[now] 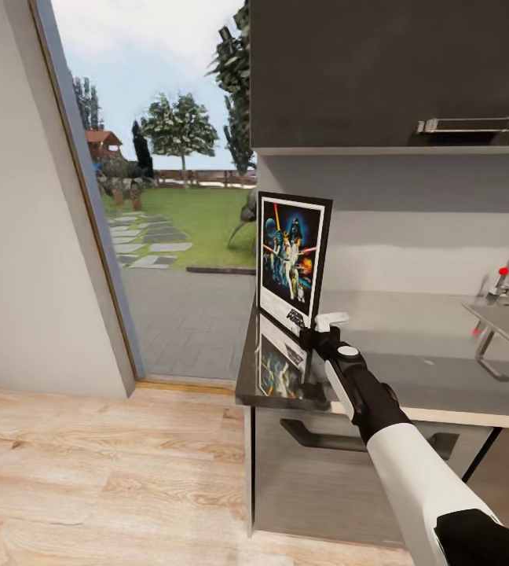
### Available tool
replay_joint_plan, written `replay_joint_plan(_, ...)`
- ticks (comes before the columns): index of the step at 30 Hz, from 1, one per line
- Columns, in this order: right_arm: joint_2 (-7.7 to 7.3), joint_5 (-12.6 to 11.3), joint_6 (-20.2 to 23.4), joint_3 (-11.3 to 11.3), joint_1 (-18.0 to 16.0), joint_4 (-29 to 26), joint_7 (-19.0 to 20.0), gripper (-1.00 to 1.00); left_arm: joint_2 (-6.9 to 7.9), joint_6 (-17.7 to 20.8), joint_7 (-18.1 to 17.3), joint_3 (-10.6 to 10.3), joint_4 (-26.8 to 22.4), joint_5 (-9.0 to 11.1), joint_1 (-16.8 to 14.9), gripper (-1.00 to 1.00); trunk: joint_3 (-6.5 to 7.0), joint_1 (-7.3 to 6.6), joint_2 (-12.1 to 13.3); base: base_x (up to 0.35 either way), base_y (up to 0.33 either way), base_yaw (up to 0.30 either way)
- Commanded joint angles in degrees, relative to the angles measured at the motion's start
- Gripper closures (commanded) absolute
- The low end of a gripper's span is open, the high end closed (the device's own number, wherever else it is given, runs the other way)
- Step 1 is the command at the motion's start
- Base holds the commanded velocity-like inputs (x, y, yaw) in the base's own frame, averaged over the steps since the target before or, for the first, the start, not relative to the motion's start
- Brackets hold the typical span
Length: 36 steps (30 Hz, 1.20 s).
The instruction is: Pick up the poster from the kitchen countertop and hang it on one of the wall nails in the kitchen.
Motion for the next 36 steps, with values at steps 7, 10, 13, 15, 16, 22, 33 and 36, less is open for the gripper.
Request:
replay_joint_plan(7, 0.01, -0.05, 0.33, 0.08, -0.03, -0.07, -0.05, 1.0, -0.05, -0.13, -0.02, 0.26, -0.08, -0.59, 0.02, -1.0, -0.05, 0.0, -0.03, 0.0, 0.0, 0.0)
replay_joint_plan(10, 0.05, -0.08, 0.34, 0.08, -0.03, -0.07, -0.05, 1.0, -0.05, -0.13, -0.02, 0.26, -0.08, -0.59, 0.02, -1.0, -0.05, 0.0, -0.03, 0.0, 0.0, 0.0)
replay_joint_plan(13, 0.04, -0.08, 0.36, 0.08, -0.03, -0.09, -0.05, 1.0, -0.05, -0.13, -0.02, 0.26, -0.08, -0.59, 0.02, -1.0, -0.05, 0.0, -0.03, 0.0, 0.0, 0.0)
replay_joint_plan(15, 0.06, -0.06, 0.37, 0.08, -0.03, -0.13, -0.05, 1.0, -0.05, -0.13, -0.02, 0.26, -0.08, -0.59, 0.02, -1.0, -0.05, 0.0, -0.03, 0.0, 0.0, 0.0)
replay_joint_plan(16, 0.04, -0.06, 0.37, 0.08, -0.03, -0.15, -0.05, 1.0, -0.05, -0.13, -0.02, 0.26, -0.08, -0.59, 0.02, -1.0, -0.05, 0.0, -0.03, 0.0, 0.0, 0.0)
replay_joint_plan(22, 0.07, -0.05, 0.38, 0.16, -0.03, -0.35, -0.05, 1.0, -0.05, -0.13, -0.02, 0.26, -0.08, -0.59, 0.02, -1.0, -0.05, 0.0, -0.03, 0.0, 0.0, 0.0)
replay_joint_plan(33, 0.08, -0.05, 1.0, 0.25, 0.49, -6.76, -0.14, 1.0, -0.05, -0.13, -0.02, 0.26, -0.09, -0.59, 0.02, -1.0, -0.05, 0.0, -0.03, 0.0, 0.0, 0.0)
replay_joint_plan(36, 0.08, -0.08, 1.13, 0.26, 0.51, -7.78, -0.14, 1.0, -0.05, -0.13, -0.02, 0.26, -0.08, -0.59, 0.02, -1.0, -0.05, 0.0, -0.03, 0.0, 0.0, 0.0)
